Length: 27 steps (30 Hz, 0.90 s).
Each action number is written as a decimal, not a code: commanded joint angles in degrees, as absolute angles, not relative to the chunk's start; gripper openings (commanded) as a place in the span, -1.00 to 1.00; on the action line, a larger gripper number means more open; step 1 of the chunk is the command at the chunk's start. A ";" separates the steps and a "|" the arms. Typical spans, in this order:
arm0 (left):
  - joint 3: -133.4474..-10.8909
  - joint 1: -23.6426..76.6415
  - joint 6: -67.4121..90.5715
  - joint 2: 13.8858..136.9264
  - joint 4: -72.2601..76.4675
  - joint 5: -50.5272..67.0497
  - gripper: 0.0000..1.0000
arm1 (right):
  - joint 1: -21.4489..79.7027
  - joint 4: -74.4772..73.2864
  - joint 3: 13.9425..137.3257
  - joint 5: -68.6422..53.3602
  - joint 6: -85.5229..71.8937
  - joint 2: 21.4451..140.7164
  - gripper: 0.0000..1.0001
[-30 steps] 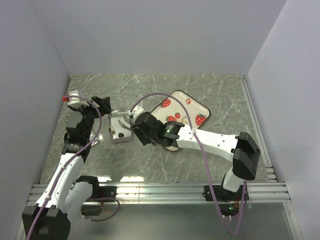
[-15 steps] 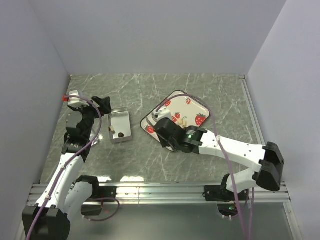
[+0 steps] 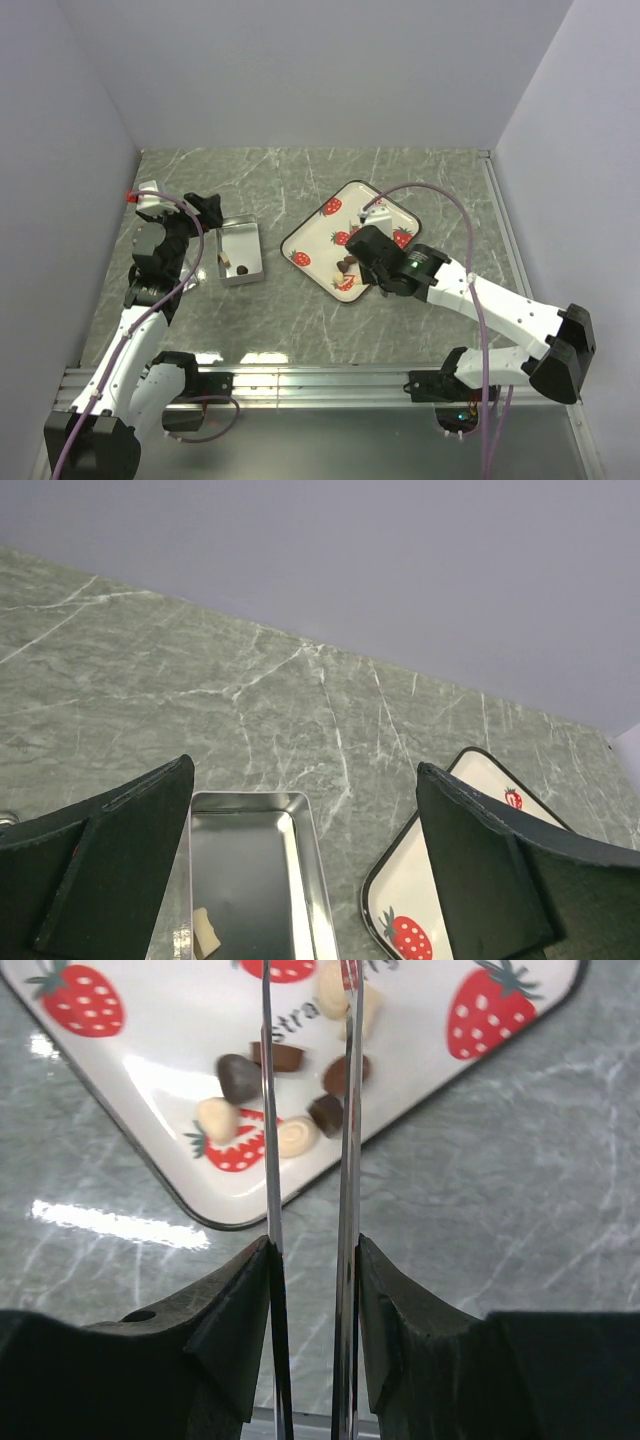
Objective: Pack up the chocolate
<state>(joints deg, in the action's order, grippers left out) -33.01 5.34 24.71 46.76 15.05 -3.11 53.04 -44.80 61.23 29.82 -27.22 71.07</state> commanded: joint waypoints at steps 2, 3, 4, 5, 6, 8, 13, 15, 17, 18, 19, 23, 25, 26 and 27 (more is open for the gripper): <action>-33.92 5.45 24.43 46.05 16.00 -4.31 0.99 | 51.06 -43.07 58.72 29.98 -28.56 67.15 -0.10; -33.93 5.45 24.43 46.23 16.00 -4.13 0.99 | 50.89 -42.81 58.28 29.54 -28.65 66.89 -0.10; -34.10 5.45 24.52 46.67 16.08 -3.96 0.99 | 50.37 -42.63 57.92 29.18 -28.65 66.88 -0.10; -34.28 5.54 24.52 46.93 15.91 -3.78 0.99 | 49.93 -42.10 56.96 28.66 -28.48 66.80 -0.10; -34.45 5.45 24.35 47.37 15.73 -3.52 0.99 | 49.49 -41.84 56.43 28.13 -28.39 67.06 -0.10; -34.98 5.45 24.43 48.07 15.38 -3.43 0.99 | 47.64 -41.49 54.94 27.69 -28.56 67.15 -0.10; -34.37 5.45 24.52 47.03 15.82 -3.60 0.99 | 43.42 -38.41 51.07 25.14 -27.42 65.83 -0.11; -34.19 5.45 24.52 46.93 15.91 -3.60 0.99 | 42.80 -37.71 50.10 24.87 -27.16 65.48 -0.12; -34.36 5.54 24.70 46.93 15.91 -3.25 0.99 | 42.63 -36.74 49.40 24.35 -27.07 65.39 -0.11; -34.37 5.54 24.70 47.11 16.00 -3.08 0.99 | 42.54 -36.48 49.13 24.26 -26.98 65.22 -0.12; -34.45 5.54 24.78 47.37 15.91 -2.90 0.99 | 42.54 -36.21 48.96 24.34 -27.07 65.13 -0.12; -34.54 5.45 24.78 47.72 16.08 -2.73 0.99 | 42.54 -35.59 48.43 24.69 -27.51 63.64 -0.12; -34.54 5.54 24.78 47.72 16.17 -2.64 0.99 | 42.63 -35.94 48.60 25.40 -27.68 62.14 -0.13; -34.54 5.45 24.79 47.81 16.26 -2.64 0.99 | 42.71 -35.77 48.69 25.49 -27.86 61.53 -0.13; -34.54 5.45 24.79 47.99 16.35 -2.55 0.99 | 42.71 -35.42 48.60 25.31 -27.69 60.48 -0.13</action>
<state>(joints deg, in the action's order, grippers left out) -33.06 5.34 24.71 47.86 14.52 -3.29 42.85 -38.33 48.47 24.12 -27.35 64.01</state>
